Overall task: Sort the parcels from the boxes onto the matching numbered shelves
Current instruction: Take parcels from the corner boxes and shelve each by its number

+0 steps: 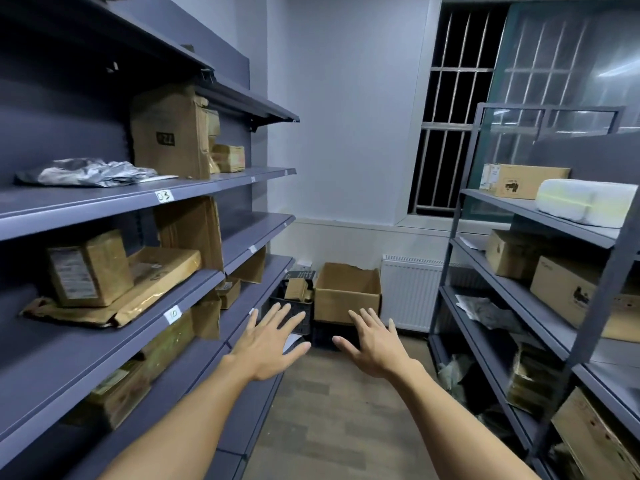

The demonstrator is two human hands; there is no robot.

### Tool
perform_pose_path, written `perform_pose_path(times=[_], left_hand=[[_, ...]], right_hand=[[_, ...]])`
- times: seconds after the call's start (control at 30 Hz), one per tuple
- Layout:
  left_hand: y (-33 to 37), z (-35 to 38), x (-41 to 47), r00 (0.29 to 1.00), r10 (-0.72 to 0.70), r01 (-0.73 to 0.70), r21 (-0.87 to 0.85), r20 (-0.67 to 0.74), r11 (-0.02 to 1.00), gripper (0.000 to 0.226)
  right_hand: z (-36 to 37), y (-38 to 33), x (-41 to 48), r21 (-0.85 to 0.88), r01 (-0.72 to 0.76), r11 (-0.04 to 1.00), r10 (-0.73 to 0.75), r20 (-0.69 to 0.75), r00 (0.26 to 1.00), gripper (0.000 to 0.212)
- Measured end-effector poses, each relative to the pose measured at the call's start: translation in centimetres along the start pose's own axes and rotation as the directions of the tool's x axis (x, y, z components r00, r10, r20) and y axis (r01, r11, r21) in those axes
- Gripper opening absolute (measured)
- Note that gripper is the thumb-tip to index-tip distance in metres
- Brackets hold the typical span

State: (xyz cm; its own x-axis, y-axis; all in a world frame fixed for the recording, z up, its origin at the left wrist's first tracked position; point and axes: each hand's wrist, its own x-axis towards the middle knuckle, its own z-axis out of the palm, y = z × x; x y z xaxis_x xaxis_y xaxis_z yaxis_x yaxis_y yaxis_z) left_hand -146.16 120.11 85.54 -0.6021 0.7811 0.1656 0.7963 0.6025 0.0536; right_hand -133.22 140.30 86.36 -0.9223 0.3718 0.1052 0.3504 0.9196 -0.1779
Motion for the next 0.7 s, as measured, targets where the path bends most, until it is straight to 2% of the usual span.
perform_pose_path(times=[0.03,0.1,0.2,0.37,0.7], left_hand=[[-0.7,0.1,1.2,1.000,0.011,-0.011,-0.004,-0.002,1.000,0.115],[-2.1,0.2,3.5,1.000,0.029,-0.029,-0.010,-0.001,1.000,0.122],[-4.0,0.4,6.8,0.998,0.054,-0.054,-0.004,0.012,0.999,0.123],[-5.6,1.1,11.5,0.996,0.081,-0.081,0.012,0.029,0.997,0.104],[-5.6,5.8,21.7,0.994,0.093,-0.095,0.049,0.053,0.994,0.103]], right_hand=[[0.0,-0.3,1.2,-0.010,-0.005,1.000,0.005,0.003,1.000,0.088],[0.1,-0.6,3.5,-0.017,-0.018,1.000,0.018,0.006,1.000,0.082],[0.0,-0.6,6.7,-0.019,-0.048,0.999,0.048,0.013,0.999,0.082],[0.2,0.7,10.8,-0.015,-0.080,0.997,0.080,-0.016,0.997,0.082],[2.9,7.2,19.6,0.035,-0.094,0.995,0.094,0.001,0.996,0.080]])
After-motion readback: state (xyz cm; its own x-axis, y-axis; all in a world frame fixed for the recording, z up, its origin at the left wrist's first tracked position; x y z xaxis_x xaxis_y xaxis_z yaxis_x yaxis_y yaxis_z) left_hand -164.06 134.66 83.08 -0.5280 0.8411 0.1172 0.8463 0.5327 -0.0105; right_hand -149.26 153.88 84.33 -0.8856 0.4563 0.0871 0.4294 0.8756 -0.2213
